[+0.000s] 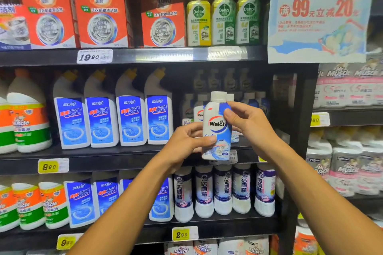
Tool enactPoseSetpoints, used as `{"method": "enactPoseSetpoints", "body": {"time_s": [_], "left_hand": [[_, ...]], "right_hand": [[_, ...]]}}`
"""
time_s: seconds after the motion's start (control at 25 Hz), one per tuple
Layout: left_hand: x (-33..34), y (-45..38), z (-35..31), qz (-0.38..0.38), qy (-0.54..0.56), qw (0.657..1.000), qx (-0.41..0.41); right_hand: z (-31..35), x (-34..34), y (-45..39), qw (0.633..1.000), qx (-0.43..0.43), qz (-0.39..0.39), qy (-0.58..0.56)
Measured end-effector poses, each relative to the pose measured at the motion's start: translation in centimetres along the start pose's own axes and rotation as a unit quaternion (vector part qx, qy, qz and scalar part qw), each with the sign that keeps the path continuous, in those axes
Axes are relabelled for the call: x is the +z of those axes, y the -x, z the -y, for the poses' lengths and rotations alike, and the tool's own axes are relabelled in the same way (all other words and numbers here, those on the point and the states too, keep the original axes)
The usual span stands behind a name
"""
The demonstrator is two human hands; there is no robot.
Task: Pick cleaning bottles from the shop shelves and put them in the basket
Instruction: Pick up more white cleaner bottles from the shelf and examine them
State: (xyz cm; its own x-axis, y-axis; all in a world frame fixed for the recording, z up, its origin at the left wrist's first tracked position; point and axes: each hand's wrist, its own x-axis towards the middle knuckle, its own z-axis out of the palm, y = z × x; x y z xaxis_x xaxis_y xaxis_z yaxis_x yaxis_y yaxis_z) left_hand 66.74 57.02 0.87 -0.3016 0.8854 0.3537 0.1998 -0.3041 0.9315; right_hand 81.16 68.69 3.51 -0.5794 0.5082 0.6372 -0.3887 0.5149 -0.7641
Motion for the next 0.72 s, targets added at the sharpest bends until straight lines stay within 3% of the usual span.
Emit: {"method": "enactPoseSetpoints", "body": {"time_s": [0.2,0.32,0.48,0.72], "left_hand": [[5.2,-3.6,0.8,-0.057,-0.107,0.991,0.05],[8.4,-5.6,1.0,-0.084,-0.112,0.987,0.078],[10.4,-7.6,1.4,-0.064,-0.101,0.992,0.052],[10.7,-8.9,2.3,-0.067,-0.104,0.992,0.013]], "right_hand": [[0.1,-4.5,-0.4,0.997,0.02,-0.044,0.055],[-0.9,-6.8,-1.3,0.991,0.023,-0.105,0.074],[-3.6,-8.7,-2.4,0.978,0.047,-0.155,0.13],[-6.3,-9.4,-3.4,0.976,0.072,-0.171,0.117]]}}
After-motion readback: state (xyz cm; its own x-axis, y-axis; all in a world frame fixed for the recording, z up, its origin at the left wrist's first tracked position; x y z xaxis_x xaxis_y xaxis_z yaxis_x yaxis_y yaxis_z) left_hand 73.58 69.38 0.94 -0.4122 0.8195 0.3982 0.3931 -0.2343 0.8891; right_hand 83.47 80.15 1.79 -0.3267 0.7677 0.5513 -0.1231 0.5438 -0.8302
